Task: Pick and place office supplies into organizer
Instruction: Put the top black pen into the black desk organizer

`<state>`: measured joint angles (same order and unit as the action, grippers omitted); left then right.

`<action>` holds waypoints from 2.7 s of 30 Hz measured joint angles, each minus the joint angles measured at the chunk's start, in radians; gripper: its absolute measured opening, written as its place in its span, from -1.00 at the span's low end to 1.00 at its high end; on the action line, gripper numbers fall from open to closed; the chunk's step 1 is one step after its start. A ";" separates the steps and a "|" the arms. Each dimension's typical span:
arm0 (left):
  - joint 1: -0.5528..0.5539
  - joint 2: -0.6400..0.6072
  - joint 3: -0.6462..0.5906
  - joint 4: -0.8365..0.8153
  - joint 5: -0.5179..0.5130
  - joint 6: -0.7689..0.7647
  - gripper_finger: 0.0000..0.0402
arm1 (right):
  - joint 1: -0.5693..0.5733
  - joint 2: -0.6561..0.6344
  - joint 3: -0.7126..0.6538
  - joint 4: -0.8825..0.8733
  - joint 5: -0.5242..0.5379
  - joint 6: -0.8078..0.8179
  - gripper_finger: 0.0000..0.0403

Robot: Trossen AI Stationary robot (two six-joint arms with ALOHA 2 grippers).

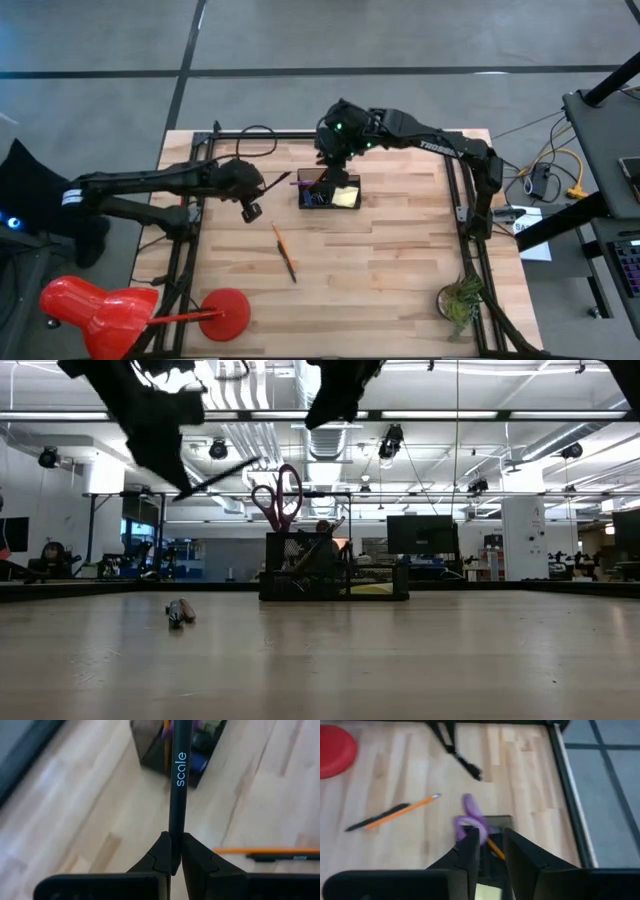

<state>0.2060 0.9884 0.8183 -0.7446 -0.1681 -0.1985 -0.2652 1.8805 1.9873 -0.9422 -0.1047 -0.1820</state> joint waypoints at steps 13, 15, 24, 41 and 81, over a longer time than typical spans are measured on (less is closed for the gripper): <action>-0.010 -0.054 0.040 0.072 0.026 0.244 -0.96 | 0.116 0.008 -0.005 0.146 0.109 0.134 -0.18; -0.011 -0.054 0.040 0.108 0.032 0.258 -0.96 | 0.119 0.008 -0.014 0.146 0.110 0.163 -0.12; -0.014 -0.011 0.064 0.157 0.082 0.315 -0.96 | 0.132 0.009 -0.074 0.224 0.135 0.189 -0.03; -0.017 0.046 0.081 0.215 0.084 0.321 -0.97 | 0.132 0.009 -0.078 0.208 0.134 0.205 -0.04; -0.016 0.096 0.079 0.249 0.079 0.345 -0.97 | 0.132 0.008 -0.079 0.121 0.127 0.249 -0.28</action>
<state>0.1898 1.0840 0.8970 -0.4957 -0.0891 0.1467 -0.1333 1.8889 1.9087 -0.8211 0.0223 0.0672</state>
